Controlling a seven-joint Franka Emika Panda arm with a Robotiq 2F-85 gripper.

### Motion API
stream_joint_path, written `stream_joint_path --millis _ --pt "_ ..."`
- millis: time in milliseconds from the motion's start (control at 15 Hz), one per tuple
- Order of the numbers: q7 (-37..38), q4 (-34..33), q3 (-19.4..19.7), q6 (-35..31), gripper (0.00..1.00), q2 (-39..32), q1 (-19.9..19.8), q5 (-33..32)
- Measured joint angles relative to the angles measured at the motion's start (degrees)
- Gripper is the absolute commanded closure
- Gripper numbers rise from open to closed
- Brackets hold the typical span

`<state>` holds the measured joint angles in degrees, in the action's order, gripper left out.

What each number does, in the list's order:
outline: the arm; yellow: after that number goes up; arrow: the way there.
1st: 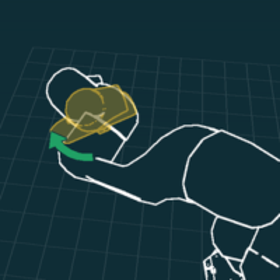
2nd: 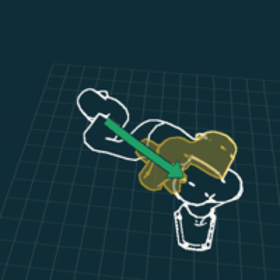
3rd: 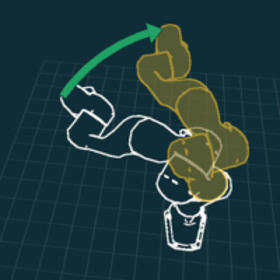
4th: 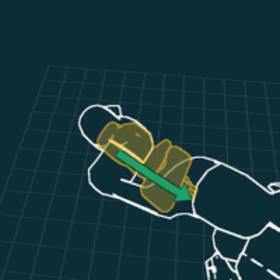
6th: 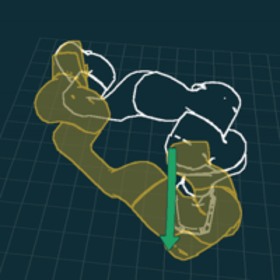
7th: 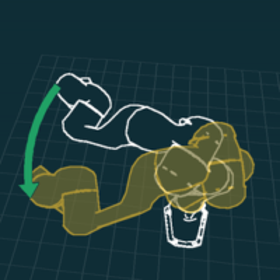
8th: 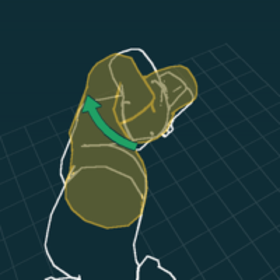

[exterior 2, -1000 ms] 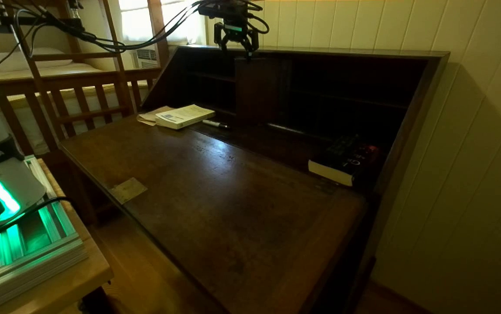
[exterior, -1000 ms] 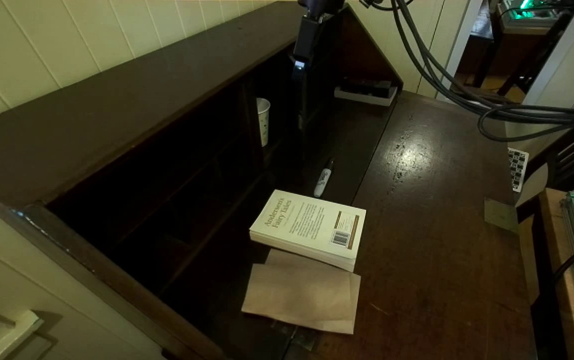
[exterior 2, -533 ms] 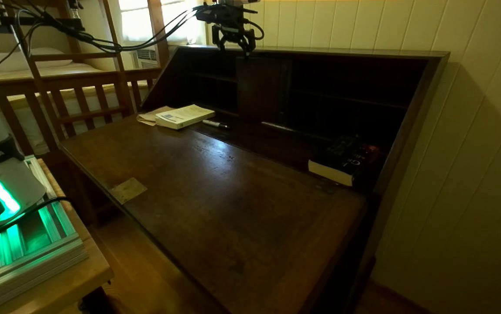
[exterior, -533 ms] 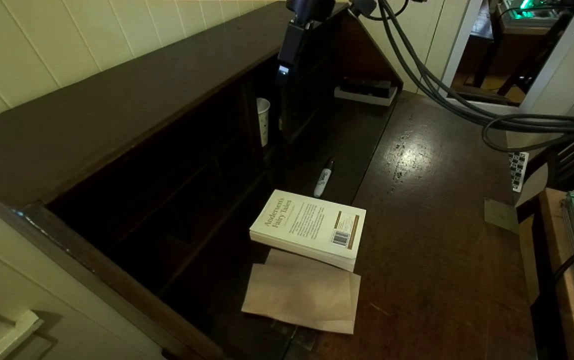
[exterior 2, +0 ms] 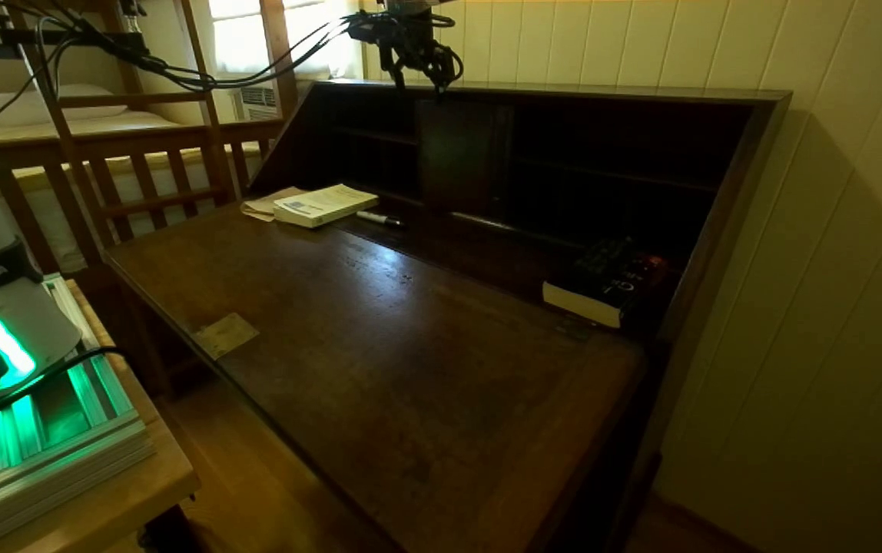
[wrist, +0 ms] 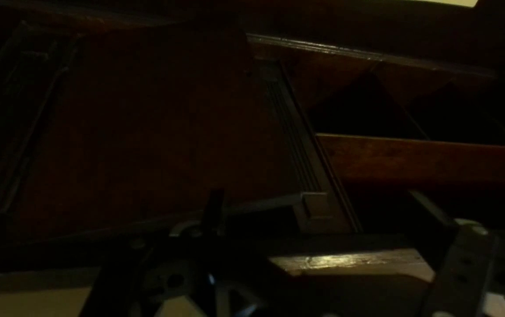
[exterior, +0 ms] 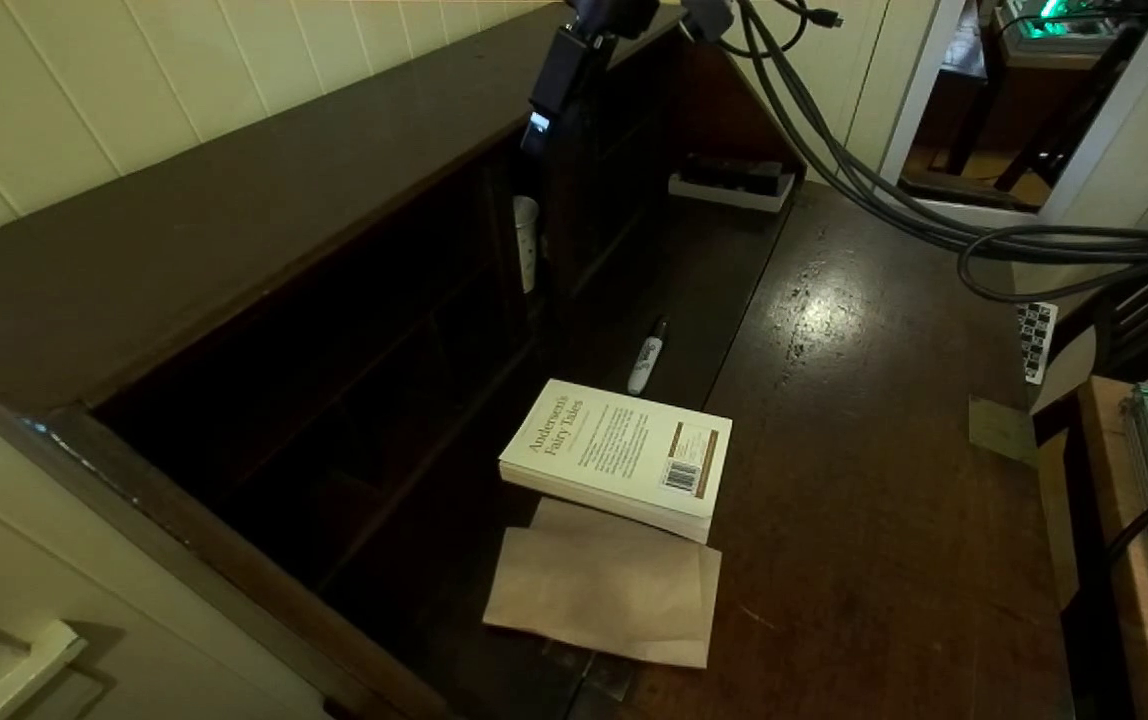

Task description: Remove the marker from the paper cup, put it on the table and close the door of time middle compartment

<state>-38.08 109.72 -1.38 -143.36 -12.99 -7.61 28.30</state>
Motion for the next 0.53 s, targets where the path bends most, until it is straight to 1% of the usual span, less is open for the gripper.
stream_joint_path --millis 200,533 --pt "-0.62 0.33 -0.43 -1.62 0.00 -0.25 -0.16 1.06" --pt "-1.64 0.46 -1.16 -1.69 0.00 0.05 -0.50 1.30"
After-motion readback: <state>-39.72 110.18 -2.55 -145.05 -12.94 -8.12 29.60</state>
